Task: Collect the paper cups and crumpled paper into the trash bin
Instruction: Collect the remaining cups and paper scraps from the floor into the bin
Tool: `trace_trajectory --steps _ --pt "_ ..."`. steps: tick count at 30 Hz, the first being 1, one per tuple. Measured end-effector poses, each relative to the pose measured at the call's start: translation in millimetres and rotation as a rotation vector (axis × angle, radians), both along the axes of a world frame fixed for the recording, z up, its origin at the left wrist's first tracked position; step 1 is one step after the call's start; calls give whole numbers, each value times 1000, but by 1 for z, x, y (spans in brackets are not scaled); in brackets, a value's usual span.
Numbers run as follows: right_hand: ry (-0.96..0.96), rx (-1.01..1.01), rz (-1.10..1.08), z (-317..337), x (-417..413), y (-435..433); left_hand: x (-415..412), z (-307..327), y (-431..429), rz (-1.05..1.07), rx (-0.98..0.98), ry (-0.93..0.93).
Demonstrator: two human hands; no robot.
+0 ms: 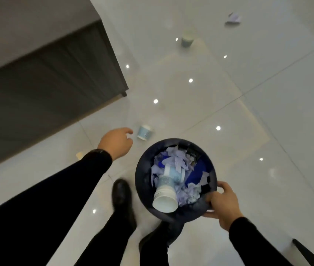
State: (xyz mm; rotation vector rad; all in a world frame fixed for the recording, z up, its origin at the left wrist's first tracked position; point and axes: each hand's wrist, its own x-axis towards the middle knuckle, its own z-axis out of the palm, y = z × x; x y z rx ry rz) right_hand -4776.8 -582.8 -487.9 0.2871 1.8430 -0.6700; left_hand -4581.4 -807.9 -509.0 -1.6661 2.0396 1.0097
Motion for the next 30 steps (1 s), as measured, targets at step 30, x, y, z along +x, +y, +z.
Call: trace_trajectory --steps 30 --pt "-116 -18 -102 -61 -48 -64 -75 -11 -15 -169 -642 730"
